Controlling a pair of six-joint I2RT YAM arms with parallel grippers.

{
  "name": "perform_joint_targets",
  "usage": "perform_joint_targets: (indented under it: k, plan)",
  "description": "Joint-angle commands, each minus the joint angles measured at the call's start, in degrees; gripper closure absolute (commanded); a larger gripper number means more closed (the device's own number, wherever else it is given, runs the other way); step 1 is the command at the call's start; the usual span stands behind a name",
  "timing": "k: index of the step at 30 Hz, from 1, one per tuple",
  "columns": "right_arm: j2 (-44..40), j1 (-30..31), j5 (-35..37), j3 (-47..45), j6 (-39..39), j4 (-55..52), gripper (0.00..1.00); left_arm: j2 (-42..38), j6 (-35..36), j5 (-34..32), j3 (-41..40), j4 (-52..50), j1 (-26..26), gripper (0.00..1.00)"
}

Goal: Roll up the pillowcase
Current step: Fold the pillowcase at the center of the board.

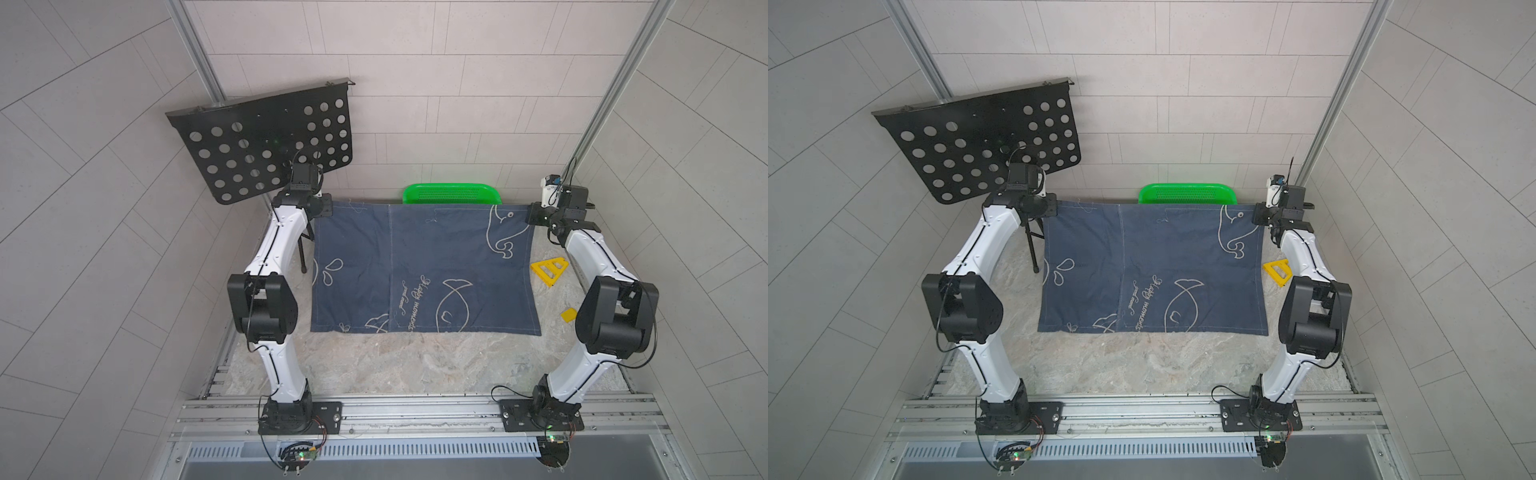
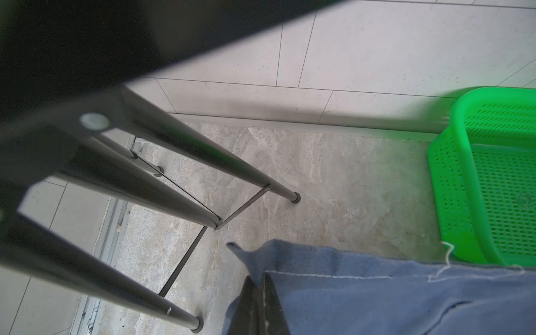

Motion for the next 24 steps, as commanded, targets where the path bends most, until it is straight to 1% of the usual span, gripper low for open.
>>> perform_joint_targets:
  k: [1, 6, 8, 11, 14, 20, 24]
  plan:
    - [-2.5, -0.3, -0.4, -2.2, 0.7, 1.6, 1.0, -1.6, 1.6, -0.5, -0.3, -1.6, 0.1, 1.0]
    - [-7.6, -1.0, 1.4, -8.9, 0.5, 2.0, 1.0, -7.3, 4.4, -2.9, -8.0, -2.0, 0.2, 1.0]
    - [-9.8, -1.8, 4.3, -11.8, 3.3, 1.0, 1.0, -9.8, 5.3, -3.6, -11.6, -1.7, 0.2, 1.0]
    - [-14.0, -3.4, 5.5, -17.4, 7.8, 0.9, 1.0, -13.2, 6.4, -6.3, -16.7, -2.1, 0.2, 1.0]
    - [-18.7, -3.4, 7.5, -24.0, 8.2, 0.9, 1.0, -16.5, 7.0, -7.7, -22.5, -1.2, 0.4, 1.0]
    - [-26.4, -3.3, 11.3, -37.8, 7.5, 0.3, 1.0, -21.2, 4.4, -8.9, -33.7, -1.1, 0.4, 1.0]
    - [-30.3, -3.3, 14.4, -44.8, 7.0, -0.2, 1.0, -22.7, 2.2, -10.2, -39.4, -2.0, 0.3, 1.0]
